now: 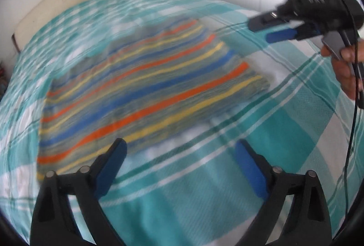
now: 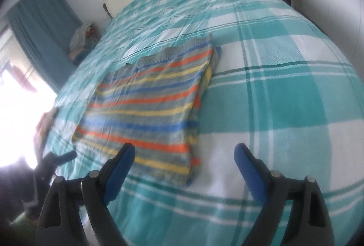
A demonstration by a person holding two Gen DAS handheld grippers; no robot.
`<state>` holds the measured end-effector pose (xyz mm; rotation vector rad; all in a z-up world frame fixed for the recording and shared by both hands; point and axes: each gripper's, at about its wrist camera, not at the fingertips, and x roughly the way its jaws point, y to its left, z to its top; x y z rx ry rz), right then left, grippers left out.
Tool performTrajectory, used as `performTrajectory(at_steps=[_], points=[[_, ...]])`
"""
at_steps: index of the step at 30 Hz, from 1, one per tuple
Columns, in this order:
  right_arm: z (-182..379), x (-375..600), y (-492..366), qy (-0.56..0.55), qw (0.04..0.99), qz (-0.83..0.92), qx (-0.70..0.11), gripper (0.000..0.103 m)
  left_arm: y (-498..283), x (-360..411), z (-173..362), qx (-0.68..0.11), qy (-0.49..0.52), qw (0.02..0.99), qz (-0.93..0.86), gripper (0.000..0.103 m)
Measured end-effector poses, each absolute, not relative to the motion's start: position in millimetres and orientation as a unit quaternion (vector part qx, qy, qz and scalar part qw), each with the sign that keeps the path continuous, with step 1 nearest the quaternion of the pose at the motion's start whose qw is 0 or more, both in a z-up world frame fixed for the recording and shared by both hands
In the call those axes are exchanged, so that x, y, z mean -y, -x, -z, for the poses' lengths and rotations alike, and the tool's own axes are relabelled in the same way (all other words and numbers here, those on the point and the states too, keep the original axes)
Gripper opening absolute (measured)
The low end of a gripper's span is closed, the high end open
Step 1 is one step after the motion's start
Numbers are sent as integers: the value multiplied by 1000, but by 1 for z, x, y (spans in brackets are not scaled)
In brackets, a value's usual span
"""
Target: Fold small clothes
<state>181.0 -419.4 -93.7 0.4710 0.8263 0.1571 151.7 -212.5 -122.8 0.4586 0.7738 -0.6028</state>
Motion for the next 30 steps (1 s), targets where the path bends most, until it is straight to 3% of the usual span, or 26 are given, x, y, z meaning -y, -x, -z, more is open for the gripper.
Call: performTrajectory(at_steps=[1, 4, 6, 8, 9, 11, 12, 14, 16, 23, 30], points=[[94, 429, -191, -240, 879, -82, -403, 84, -154, 231, 128, -370, -230, 847, 305, 82], [98, 448, -225, -272, 860, -105, -419, 78, -151, 280, 138, -342, -278, 834, 331, 81], [103, 456, -249, -283, 847, -120, -434, 75, -152, 299, 140, -324, -293, 835, 336, 75], [109, 459, -274, -285, 838, -122, -448, 70, -157, 308, 140, -327, -286, 834, 341, 50], [112, 461, -286, -287, 837, -120, -451, 70, -160, 310, 141, -329, -281, 837, 334, 42], [117, 463, -308, -302, 833, -119, -448, 69, -166, 307, 140, -331, -270, 848, 314, 14], [119, 465, -318, -314, 832, -118, -442, 68, -169, 303, 139, -334, -259, 852, 308, 11], [122, 465, -335, -332, 831, -115, -431, 56, -175, 292, 134, -341, -220, 859, 312, 8], [129, 463, -348, -347, 823, -111, -436, 8, -175, 276, 126, -338, -190, 868, 311, 7], [72, 421, -352, -336, 846, -142, -389, 8, -164, 181, 86, -321, -78, 902, 279, 6], [26, 291, -387, -258, 860, -201, -392, 8, -180, 57, 82, -367, 56, 910, 188, 5]])
